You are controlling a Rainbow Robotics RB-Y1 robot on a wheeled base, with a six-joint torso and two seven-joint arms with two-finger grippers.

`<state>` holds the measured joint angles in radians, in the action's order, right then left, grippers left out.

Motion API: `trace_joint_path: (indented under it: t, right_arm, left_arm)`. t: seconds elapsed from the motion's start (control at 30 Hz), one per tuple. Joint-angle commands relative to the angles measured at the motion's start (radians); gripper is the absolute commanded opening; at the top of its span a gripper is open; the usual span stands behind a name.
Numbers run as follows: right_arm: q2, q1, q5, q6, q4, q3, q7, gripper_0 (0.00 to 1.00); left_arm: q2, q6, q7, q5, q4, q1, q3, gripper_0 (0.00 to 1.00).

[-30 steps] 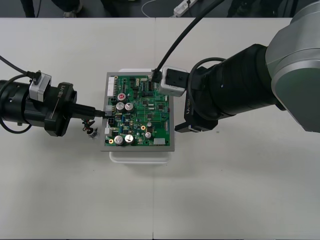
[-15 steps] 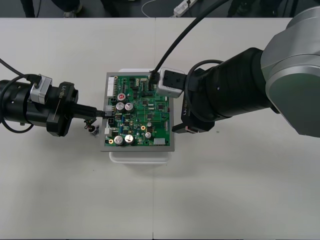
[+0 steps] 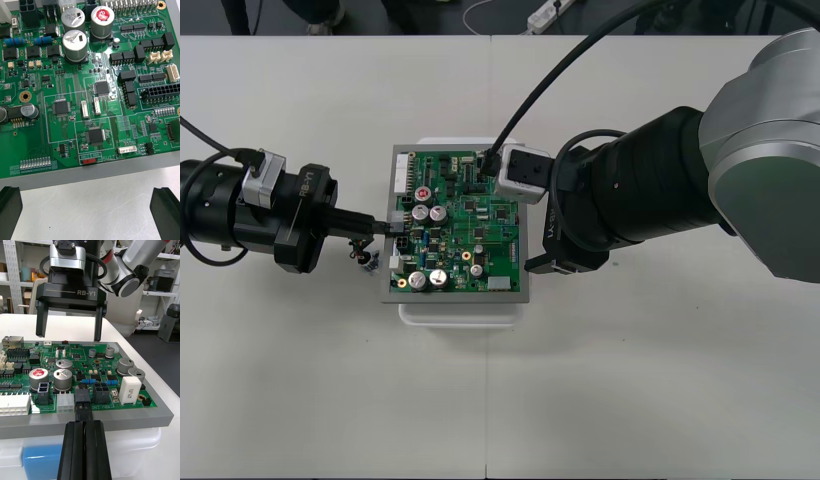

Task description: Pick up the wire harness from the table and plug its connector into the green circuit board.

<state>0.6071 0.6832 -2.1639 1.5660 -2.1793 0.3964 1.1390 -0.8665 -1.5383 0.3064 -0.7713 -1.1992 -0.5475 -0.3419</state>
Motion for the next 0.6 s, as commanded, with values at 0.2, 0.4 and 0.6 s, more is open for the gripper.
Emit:
trace_joint_path:
  t: [0.2,0.4,0.6]
  right_arm:
    - [-0.016,-0.004,0.016,0.005,-0.031,0.001,-0.039,1.0]
    - [-0.016,-0.004,0.029,0.005,-0.031,-0.005,-0.042,1.0]
    - [-0.012,-0.004,0.042,0.005,-0.031,-0.025,-0.044,1.0]
  left_arm:
    - [0.041,-0.033,0.042,-0.008,-0.036,-0.048,-0.009,0.0]
    - [0.047,-0.033,0.039,-0.011,-0.036,-0.052,-0.009,0.0]
    - [0.05,-0.033,0.036,-0.013,-0.036,-0.057,-0.009,0.0]
